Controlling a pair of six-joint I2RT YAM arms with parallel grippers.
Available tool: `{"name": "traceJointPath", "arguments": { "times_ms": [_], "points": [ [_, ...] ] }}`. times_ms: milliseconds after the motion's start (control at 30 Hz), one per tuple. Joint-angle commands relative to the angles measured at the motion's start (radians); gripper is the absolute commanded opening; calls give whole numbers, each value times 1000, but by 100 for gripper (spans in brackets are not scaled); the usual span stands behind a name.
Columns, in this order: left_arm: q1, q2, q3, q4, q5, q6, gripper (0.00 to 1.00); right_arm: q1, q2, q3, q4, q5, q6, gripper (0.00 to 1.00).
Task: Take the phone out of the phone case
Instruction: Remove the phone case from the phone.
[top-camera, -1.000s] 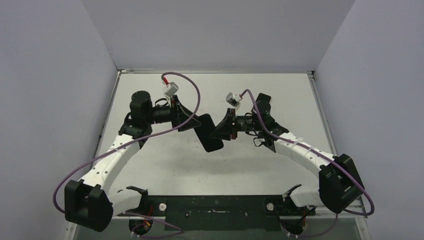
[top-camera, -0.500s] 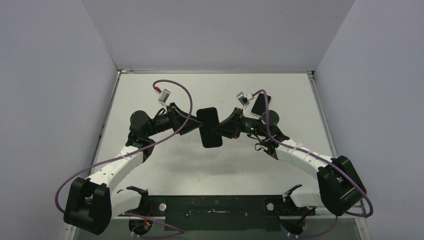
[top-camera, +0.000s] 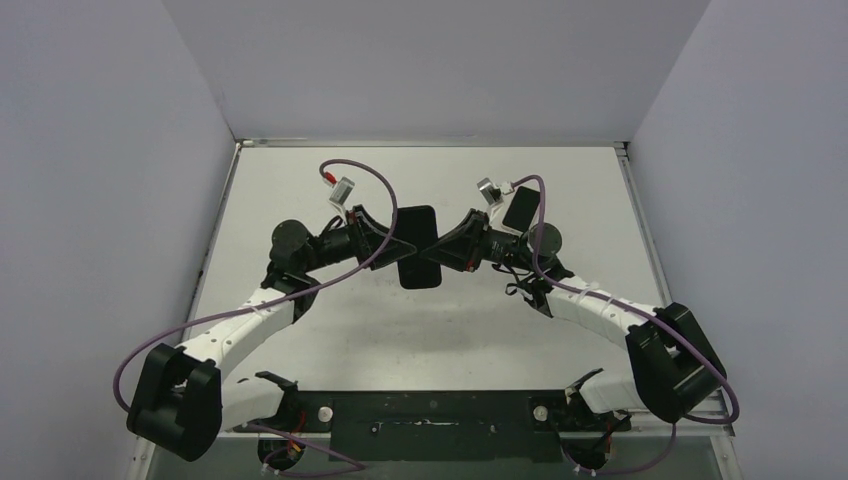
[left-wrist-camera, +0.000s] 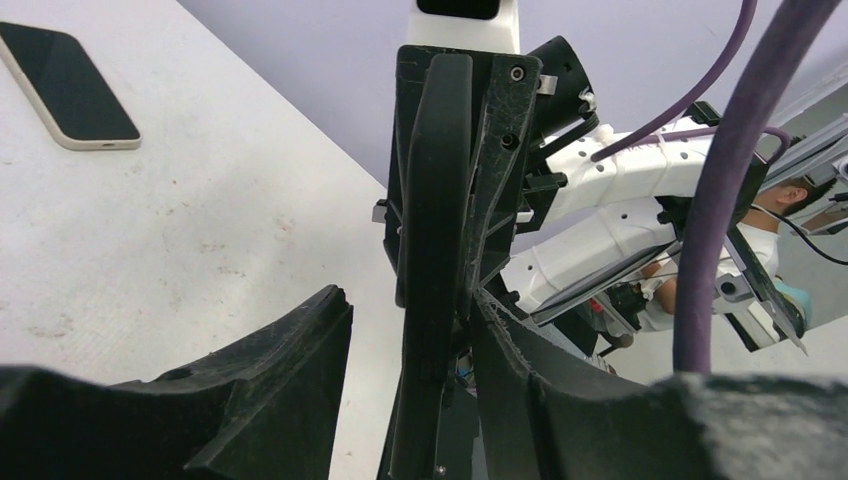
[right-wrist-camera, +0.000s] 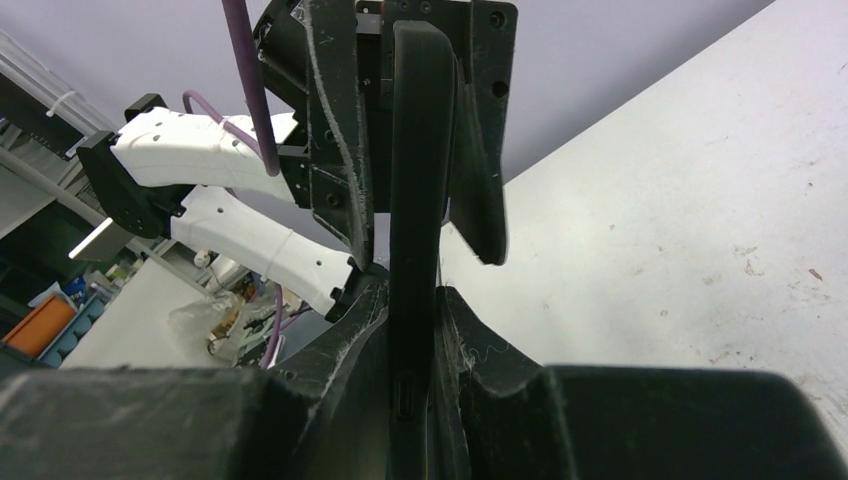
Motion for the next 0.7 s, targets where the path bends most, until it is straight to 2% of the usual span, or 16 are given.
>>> {"name": "traceJointPath", "arguments": {
  "times_ms": [0,200,233,300,433,500,667],
  "points": [
    [-26,15,62,86,-7,-1,39,0,-1,61,163,2,27,0],
    [-26,13,65,103,-19,-12,3,-4,-1,51,143,-34,-6,5],
    [-26,11,65,105,-20,-14,0,-6,-3,50,131,-44,-18,7],
    [-22,6,64,102,-22,-16,0,-10,-15,47,101,-74,-59,16],
    [-14,-7,65,74,-30,-16,0,-21,-68,32,1,-110,-187,44],
    [-13,-8,65,73,-31,-24,0,-21,-99,19,-76,-117,-265,55],
    [-8,-11,78,56,-11,-40,0,-23,-157,23,-286,-178,-482,60]
  ]
}}
